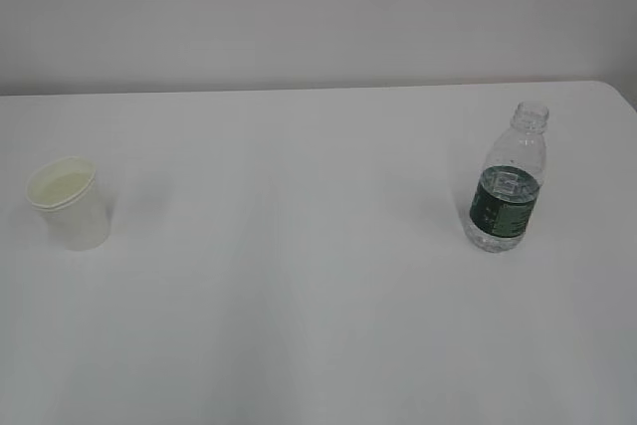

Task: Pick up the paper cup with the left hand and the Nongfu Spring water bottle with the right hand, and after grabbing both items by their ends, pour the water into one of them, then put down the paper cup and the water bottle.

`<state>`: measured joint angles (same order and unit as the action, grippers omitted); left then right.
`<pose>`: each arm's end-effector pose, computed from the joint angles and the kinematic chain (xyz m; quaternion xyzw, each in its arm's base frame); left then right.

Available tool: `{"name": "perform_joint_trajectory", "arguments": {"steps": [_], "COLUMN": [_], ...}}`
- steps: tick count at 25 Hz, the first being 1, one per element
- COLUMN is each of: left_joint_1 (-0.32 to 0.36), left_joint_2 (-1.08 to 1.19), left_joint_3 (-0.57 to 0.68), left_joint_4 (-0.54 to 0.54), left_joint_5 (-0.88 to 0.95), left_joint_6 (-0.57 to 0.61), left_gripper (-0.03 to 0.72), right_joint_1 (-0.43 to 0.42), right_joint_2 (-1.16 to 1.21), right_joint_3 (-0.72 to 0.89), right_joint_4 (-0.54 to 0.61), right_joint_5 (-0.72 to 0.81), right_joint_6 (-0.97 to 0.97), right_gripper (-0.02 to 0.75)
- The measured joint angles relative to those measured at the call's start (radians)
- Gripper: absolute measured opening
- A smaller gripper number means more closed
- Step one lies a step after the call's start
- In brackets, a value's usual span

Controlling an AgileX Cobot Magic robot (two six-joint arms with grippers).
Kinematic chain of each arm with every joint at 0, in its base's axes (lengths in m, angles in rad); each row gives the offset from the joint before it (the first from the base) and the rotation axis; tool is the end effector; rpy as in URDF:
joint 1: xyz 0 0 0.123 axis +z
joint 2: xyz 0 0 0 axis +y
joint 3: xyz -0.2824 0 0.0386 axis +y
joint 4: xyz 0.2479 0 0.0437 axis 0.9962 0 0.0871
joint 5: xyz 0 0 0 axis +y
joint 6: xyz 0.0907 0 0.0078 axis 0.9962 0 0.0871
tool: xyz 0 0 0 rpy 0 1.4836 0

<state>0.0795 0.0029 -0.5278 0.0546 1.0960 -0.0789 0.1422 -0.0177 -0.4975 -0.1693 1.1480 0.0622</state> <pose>-0.0095 0.0037 0.2821 -0.0696 0.8528 0.0274 0.5169 -0.0097 -0.0155 0.2704 -0.0271 0.8680 -0.0339 0.4947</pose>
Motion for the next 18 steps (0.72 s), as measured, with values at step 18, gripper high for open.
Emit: {"name": "perform_joint_trajectory", "arguments": {"steps": [18], "left_joint_1": [0.0], "left_joint_2": [0.0], "left_joint_3": [0.0], "left_joint_4": [0.0], "left_joint_5": [0.0], "left_joint_6": [0.0], "left_gripper": [0.524], "right_joint_1": [0.0], "right_joint_2": [0.0], "right_joint_3": [0.0], "right_joint_4": [0.0], "right_joint_5": [0.0], "right_joint_6": [0.0], "right_gripper": [0.59]}}
